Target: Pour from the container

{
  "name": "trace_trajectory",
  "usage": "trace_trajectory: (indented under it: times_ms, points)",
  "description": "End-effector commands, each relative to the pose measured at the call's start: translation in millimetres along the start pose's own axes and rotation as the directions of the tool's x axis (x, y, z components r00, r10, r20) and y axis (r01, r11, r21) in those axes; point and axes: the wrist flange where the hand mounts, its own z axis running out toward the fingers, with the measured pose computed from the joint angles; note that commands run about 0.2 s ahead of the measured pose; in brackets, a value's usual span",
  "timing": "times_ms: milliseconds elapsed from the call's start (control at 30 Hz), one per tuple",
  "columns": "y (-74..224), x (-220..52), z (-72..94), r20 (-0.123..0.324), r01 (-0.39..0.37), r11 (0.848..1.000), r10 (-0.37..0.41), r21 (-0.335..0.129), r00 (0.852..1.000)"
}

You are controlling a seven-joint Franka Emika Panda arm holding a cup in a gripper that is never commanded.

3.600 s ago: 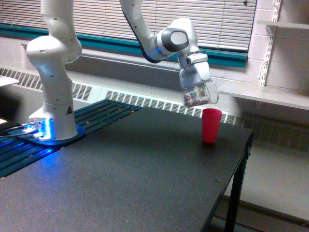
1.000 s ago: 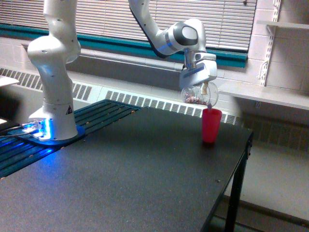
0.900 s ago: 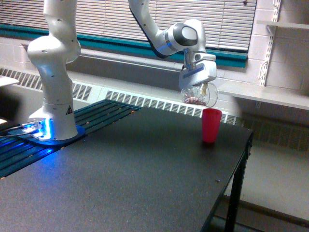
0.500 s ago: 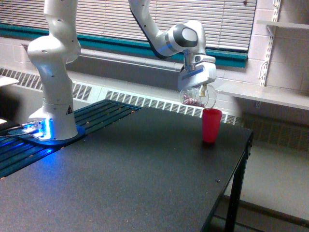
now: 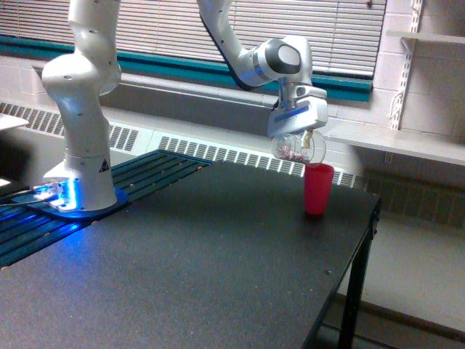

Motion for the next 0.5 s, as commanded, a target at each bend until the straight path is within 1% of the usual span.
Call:
trace_trajectory:
  times_ms: [33, 500]
  points:
    - [-0.1, 6.7, -8.1, -0.008, 0.031, 0.999, -0.031, -0.01, 0.999]
    - [9.0, 10.0, -8.0, 0.002, 0.032, 0.999, -0.032, -0.025, 1.0]
